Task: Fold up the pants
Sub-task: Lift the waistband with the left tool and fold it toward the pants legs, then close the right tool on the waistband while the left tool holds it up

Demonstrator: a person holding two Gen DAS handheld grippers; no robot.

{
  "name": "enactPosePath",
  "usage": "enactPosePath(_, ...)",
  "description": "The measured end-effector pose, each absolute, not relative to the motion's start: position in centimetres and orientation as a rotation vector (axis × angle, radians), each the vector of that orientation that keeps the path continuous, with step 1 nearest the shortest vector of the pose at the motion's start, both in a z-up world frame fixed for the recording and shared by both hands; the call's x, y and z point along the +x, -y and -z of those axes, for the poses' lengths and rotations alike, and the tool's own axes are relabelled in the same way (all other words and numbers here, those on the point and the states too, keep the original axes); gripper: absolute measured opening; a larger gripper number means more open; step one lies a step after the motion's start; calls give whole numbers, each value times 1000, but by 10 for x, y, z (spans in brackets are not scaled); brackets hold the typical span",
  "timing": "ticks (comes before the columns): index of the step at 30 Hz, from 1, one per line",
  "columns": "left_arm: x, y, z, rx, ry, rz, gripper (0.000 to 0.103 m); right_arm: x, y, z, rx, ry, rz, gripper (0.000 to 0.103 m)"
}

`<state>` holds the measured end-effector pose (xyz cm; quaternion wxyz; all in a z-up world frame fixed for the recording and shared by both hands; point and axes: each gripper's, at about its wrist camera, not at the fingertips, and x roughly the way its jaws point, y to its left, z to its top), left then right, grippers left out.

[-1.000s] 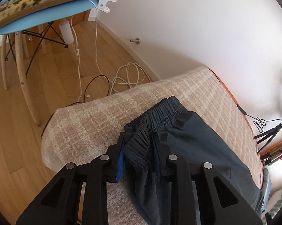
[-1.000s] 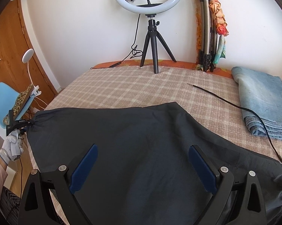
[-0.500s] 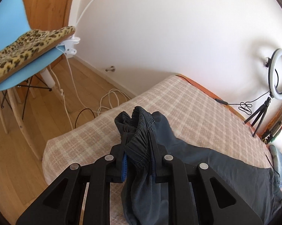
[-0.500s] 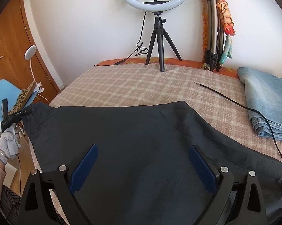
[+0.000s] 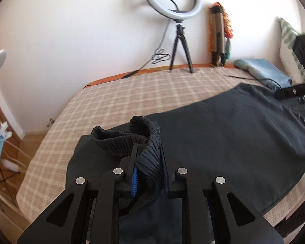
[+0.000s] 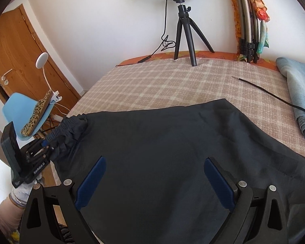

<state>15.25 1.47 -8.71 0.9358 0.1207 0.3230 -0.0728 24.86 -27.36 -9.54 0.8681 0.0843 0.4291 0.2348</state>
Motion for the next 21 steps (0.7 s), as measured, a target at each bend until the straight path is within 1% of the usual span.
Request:
enactPosePath(5, 126, 50, 115, 531, -637, 259, 17, 258, 258, 101, 220, -948, -567, 99)
enactPosePath(11, 109, 76, 128, 677, -604, 288, 17, 264, 234, 112, 311, -1030, -676, 98)
enactPosePath(17, 102, 88, 132, 759, -567, 278, 17, 274, 201, 127, 378, -1111, -761, 98)
enactPosePath(19, 97, 95, 136, 809, -548, 279, 18, 277, 190, 133, 396, -1138, -782, 98)
enactPosePath(21, 90, 100, 139, 857, -523, 278, 21, 278, 179, 136, 393, -1161, -791, 98)
